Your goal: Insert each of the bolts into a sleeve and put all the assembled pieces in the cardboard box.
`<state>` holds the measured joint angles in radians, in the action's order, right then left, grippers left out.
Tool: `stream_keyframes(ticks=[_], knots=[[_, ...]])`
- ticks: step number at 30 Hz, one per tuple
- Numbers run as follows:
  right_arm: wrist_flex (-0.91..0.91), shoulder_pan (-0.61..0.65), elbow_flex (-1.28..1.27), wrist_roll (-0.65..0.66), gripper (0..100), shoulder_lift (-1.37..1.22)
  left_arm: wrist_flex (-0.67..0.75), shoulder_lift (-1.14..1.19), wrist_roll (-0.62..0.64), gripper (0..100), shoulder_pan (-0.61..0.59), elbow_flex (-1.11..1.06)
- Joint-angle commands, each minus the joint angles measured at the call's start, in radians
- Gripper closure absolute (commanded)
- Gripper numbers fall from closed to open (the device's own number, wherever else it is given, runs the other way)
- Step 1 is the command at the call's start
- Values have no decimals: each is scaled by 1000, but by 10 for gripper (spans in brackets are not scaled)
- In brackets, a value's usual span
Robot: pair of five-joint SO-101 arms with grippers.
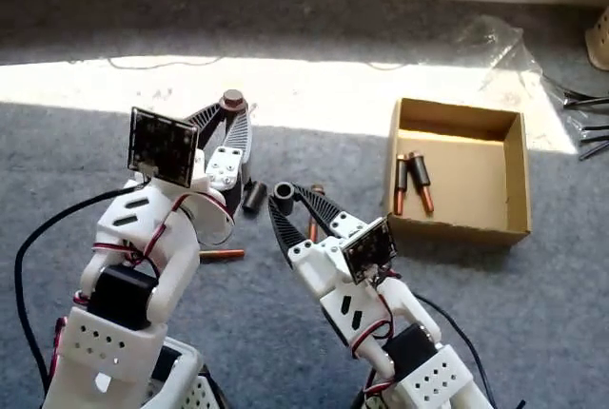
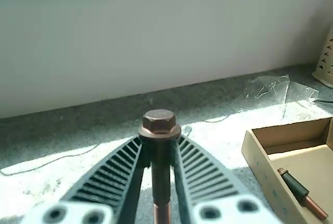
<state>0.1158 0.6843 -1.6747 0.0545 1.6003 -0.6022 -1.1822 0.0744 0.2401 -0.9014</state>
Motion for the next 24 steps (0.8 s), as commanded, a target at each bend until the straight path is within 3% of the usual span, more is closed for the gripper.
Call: stream_keyframes(ticks=[1, 6, 15, 24], knots=[[-27, -13, -91, 8, 994, 12, 95, -50, 43, 995, 31, -25], [-25, -12, -91, 8, 994, 12, 207, -114, 193, 994, 62, -124], [-25, -12, -113, 9, 994, 12, 249, -285, 195, 993, 154, -237], [-25, -12, -113, 9, 994, 12, 244, -317, 196, 993, 163, -240]])
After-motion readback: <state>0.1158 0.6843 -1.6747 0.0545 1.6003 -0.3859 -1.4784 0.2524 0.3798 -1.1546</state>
